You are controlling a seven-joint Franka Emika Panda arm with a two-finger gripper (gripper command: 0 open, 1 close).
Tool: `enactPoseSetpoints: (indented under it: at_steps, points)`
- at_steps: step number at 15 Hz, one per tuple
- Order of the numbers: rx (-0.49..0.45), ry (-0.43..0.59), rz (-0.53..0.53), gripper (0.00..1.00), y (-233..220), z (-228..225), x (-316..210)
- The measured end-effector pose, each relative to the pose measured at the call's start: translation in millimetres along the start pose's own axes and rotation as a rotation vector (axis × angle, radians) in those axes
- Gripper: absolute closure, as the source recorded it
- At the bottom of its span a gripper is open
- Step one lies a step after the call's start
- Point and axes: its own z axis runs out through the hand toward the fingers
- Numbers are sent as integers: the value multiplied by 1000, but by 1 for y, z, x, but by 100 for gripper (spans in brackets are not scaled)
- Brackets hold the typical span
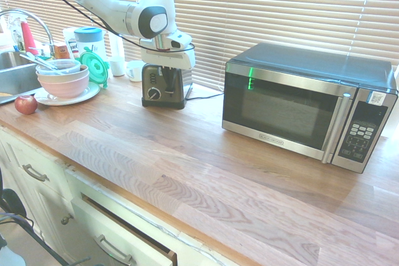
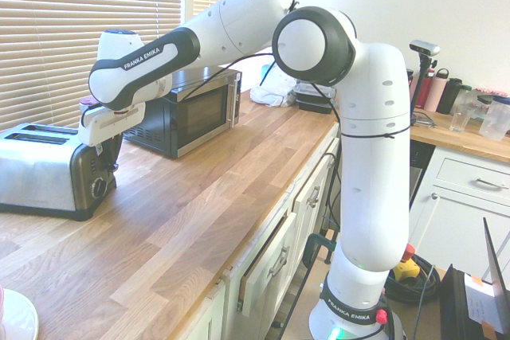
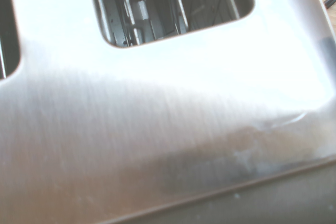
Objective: Press the toaster
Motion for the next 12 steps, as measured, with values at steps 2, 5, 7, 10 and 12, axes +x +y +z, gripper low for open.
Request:
enactPoseSetpoints:
  at_steps: [2, 5, 7, 10, 12]
  points:
    - [12, -5, -4, 100, 2, 1, 1]
    - [20, -10, -16, 100, 4, 1, 2]
    - [20, -10, -17, 100, 3, 1, 2]
    - [17, -7, -21, 100, 3, 0, 1]
    - [13, -5, -19, 100, 2, -1, 1]
